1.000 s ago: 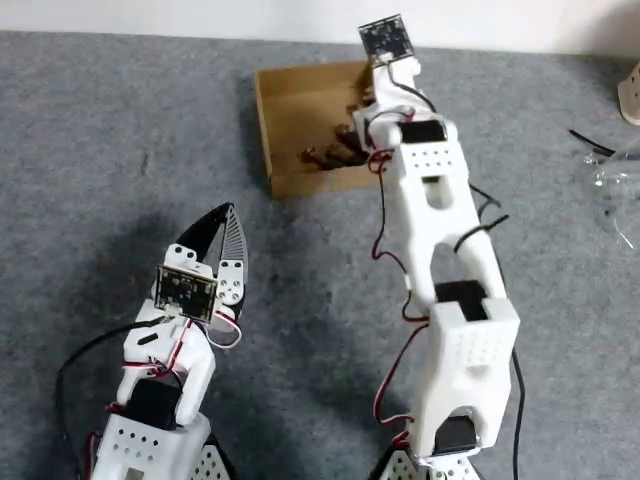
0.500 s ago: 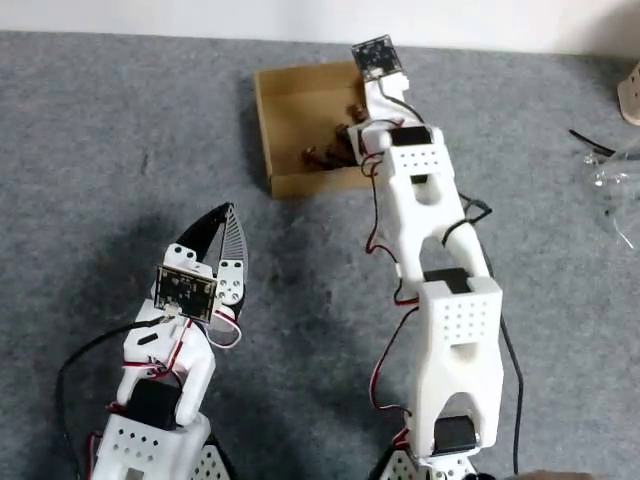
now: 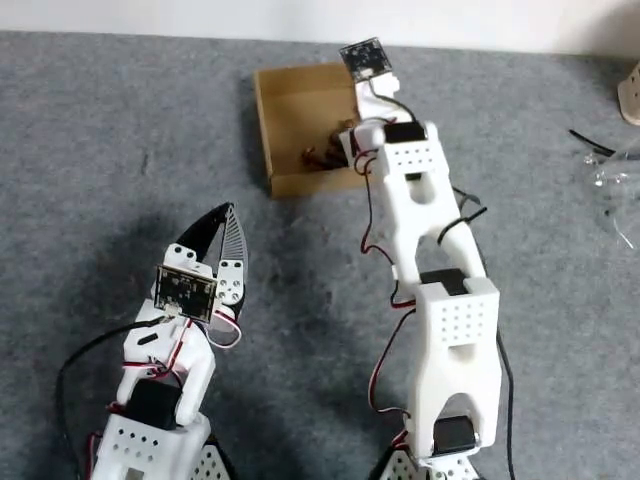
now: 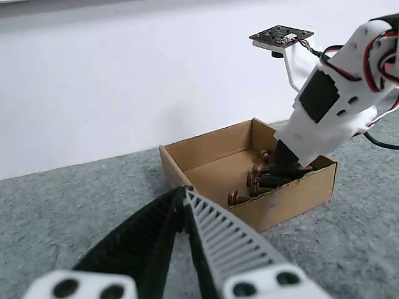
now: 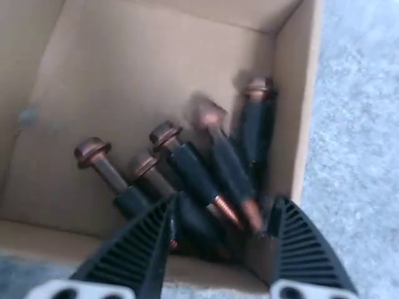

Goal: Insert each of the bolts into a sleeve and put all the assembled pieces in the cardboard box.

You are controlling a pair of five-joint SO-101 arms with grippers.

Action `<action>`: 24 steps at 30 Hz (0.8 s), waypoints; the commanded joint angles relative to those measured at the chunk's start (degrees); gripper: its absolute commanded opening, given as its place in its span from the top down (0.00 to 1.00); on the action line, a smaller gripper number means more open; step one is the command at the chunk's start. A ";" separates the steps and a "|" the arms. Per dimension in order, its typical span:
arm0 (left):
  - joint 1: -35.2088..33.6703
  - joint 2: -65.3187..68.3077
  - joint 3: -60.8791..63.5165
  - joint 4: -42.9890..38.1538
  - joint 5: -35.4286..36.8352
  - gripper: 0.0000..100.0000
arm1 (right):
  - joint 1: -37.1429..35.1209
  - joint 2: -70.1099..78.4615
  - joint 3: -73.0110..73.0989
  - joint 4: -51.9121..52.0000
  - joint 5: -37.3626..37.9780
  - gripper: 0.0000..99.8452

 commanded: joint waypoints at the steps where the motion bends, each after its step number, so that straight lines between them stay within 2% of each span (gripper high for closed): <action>1: 0.75 -0.48 1.36 0.09 -0.35 0.99 | 1.10 -1.98 -5.76 5.41 0.44 0.79; 14: 0.75 -0.48 1.36 0.09 -0.35 0.99 | 0.84 -1.98 -33.89 33.54 0.44 0.79; 20: 0.75 -0.48 1.36 0.09 -0.35 0.99 | -0.13 -1.63 -53.14 48.57 0.44 0.79; 24: 0.75 -0.48 1.36 0.18 -0.35 0.99 | 1.54 -1.98 -63.52 48.92 -2.64 0.79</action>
